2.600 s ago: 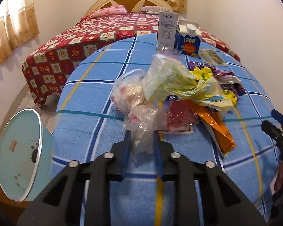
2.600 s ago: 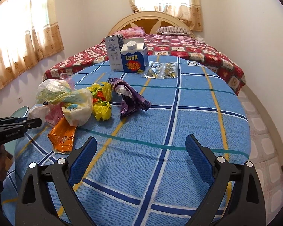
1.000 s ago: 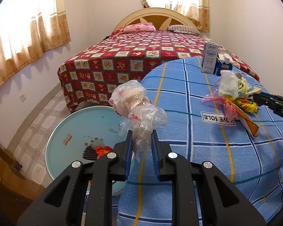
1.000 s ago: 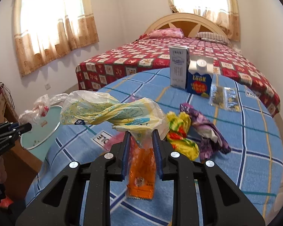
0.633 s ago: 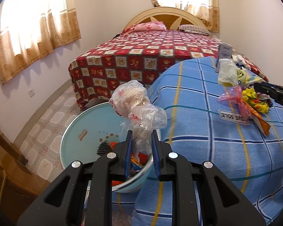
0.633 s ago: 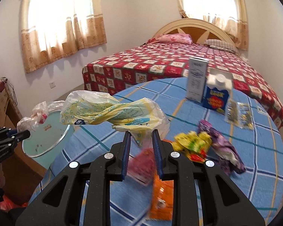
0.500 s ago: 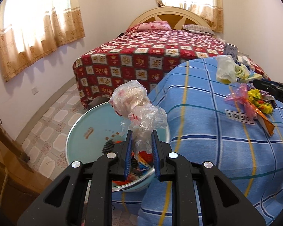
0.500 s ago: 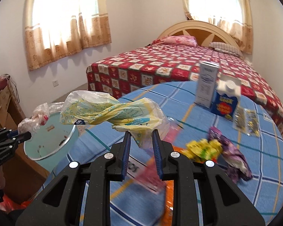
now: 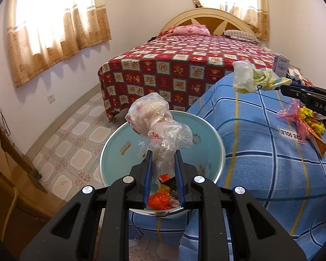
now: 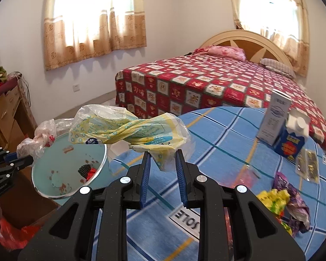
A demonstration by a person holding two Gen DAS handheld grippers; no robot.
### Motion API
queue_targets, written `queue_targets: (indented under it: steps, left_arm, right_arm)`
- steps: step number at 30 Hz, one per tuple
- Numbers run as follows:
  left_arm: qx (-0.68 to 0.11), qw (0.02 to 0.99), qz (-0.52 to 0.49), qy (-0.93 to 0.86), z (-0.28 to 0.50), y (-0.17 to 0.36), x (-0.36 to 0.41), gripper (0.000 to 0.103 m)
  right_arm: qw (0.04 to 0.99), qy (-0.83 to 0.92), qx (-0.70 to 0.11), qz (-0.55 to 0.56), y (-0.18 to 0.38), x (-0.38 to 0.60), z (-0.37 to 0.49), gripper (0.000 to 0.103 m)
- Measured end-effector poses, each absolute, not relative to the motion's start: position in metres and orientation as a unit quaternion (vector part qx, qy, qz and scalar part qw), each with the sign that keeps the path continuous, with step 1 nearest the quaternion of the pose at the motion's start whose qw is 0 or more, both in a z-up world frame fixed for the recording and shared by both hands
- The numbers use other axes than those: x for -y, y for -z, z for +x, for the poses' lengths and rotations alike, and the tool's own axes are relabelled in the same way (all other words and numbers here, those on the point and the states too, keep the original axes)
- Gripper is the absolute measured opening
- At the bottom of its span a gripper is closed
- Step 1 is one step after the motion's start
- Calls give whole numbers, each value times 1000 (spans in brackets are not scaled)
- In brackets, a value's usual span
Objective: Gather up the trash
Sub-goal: 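Carry both bags over the bin and open both tools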
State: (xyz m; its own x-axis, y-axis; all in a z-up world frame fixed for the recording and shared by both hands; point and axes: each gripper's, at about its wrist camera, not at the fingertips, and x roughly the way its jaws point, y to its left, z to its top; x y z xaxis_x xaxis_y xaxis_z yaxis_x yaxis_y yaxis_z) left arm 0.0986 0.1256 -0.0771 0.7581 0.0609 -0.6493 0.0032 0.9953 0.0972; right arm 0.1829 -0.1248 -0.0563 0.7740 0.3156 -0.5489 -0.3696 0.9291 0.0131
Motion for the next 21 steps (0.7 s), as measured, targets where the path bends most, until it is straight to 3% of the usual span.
queue_targets:
  steps: [21]
  left_arm:
    - [-354,933,32,-50,99,78,-158,19]
  right_arm:
    - [927,-217,-292,-85,66,67,196,24]
